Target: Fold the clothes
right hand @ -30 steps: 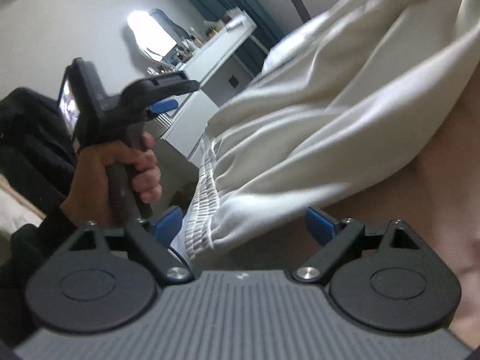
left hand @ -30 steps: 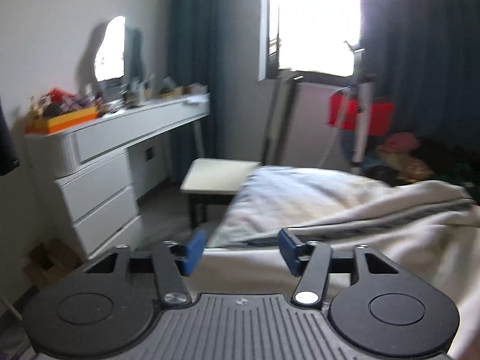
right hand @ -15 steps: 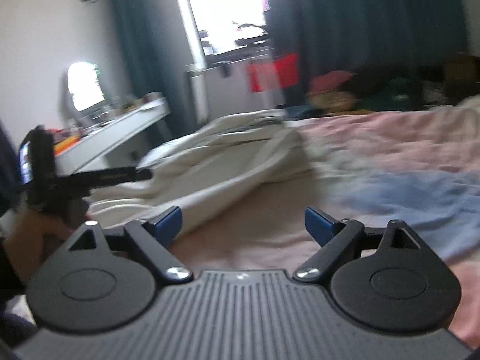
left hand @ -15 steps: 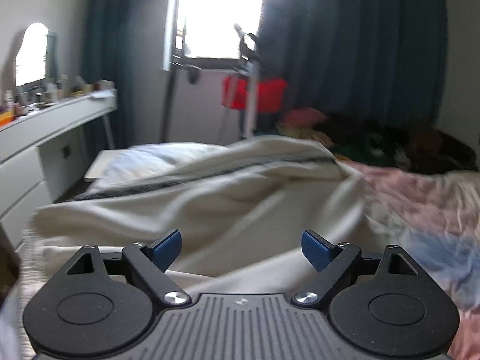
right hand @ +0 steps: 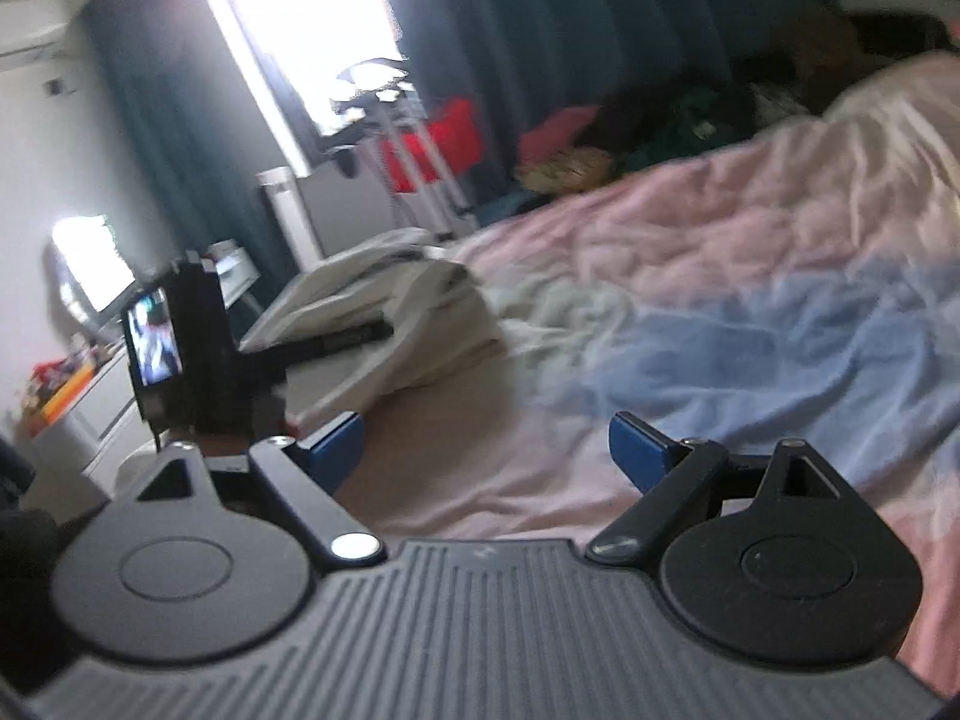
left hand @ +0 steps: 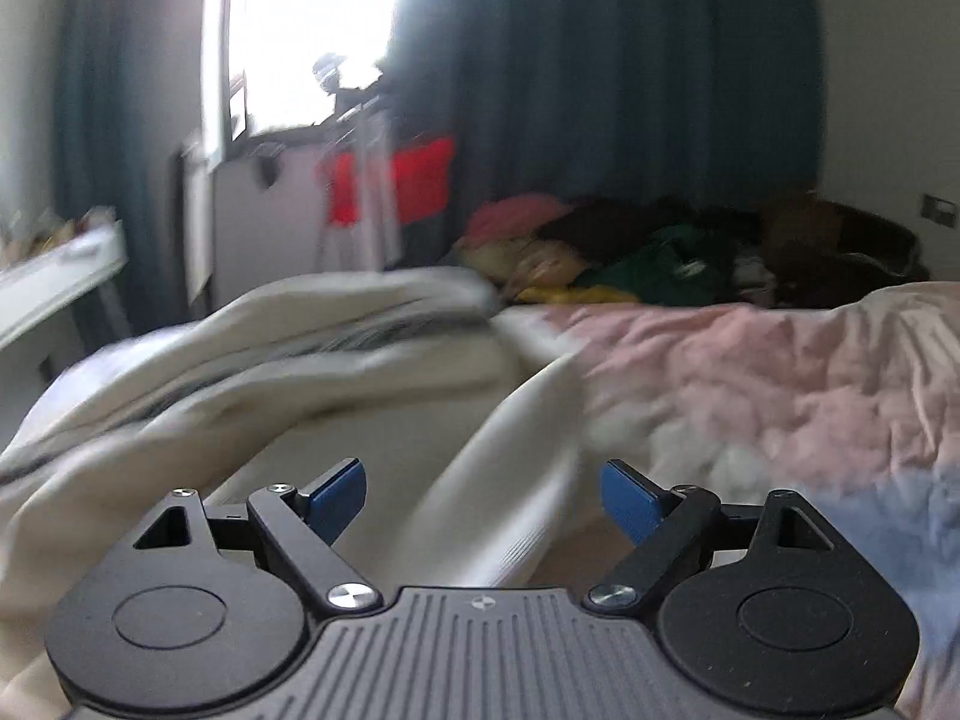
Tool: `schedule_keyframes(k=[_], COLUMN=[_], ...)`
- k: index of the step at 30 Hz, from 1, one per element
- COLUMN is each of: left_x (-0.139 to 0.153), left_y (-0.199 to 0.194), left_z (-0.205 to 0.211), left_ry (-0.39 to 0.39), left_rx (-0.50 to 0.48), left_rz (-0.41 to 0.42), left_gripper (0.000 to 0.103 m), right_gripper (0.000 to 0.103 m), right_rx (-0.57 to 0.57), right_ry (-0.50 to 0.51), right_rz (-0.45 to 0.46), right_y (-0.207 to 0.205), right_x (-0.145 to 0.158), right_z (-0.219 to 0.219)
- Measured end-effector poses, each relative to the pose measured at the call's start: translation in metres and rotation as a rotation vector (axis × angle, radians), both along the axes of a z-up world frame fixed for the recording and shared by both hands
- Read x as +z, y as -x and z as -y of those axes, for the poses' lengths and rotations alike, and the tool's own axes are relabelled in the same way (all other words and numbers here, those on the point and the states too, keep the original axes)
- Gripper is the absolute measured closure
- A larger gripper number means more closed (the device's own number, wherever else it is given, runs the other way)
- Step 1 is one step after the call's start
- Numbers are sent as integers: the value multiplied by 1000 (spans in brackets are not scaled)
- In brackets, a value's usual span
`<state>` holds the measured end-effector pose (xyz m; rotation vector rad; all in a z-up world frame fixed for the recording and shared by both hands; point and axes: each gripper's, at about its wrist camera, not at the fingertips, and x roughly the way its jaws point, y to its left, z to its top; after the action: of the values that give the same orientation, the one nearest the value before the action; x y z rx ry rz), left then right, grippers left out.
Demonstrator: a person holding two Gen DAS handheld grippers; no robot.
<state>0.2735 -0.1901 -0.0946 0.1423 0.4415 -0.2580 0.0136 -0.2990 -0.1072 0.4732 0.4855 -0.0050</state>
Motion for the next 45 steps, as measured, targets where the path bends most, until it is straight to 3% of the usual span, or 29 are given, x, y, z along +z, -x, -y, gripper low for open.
schedule_keyframes(k=[3,4,6,7,9,13,19,23,28,32,35,39,45], left_x=[-5,-7,-11,-11,-6,29,80,68,48,35,29,16,-8], left_y=[-27,-36,-55,-61,-63,-25,62,118,156,155,151,149,145], left_z=[34,42,54,56,52,22,-96,-165,-214,-236,-247,-248,-266], left_ry=[-48,-68,-106,-112,-94,-7,236,289,342,397,448,464,554], left_rx=[-3,1,6,1,11,-8,123,227,334,368,385,397,434], left_rz=[39,35,21,20,31,73,115,60,-54,-131,-157,-163,-232], left_gripper=[22,34,68,92,95,96,96,97,97,97,97,97,97], right_gripper=[13,13,13,13,13,13,13,13,13,13,23,23,23], right_rx=[-67,-79,-97,-106,-117,-106,-60,1,76,79,100,162,213], right_ry=[-33,-40,-38,-34,-22,-38,-16,0,-51,-98,-116,-108,-134], right_rz=[-29,-30,-34,-38,-52,-86,-68,-44,-14,-1,-12,0,-51], right_y=[-11,-14,-22,-25,-32,-44,-39,-32,-17,-5,-14,-62,-205], right_x=[-18,-22,-30,-34,-41,-54,-50,-43,-35,-28,-16,20,59], right_z=[16,21,28,30,32,33,16,-3,-25,-37,-49,-79,-130])
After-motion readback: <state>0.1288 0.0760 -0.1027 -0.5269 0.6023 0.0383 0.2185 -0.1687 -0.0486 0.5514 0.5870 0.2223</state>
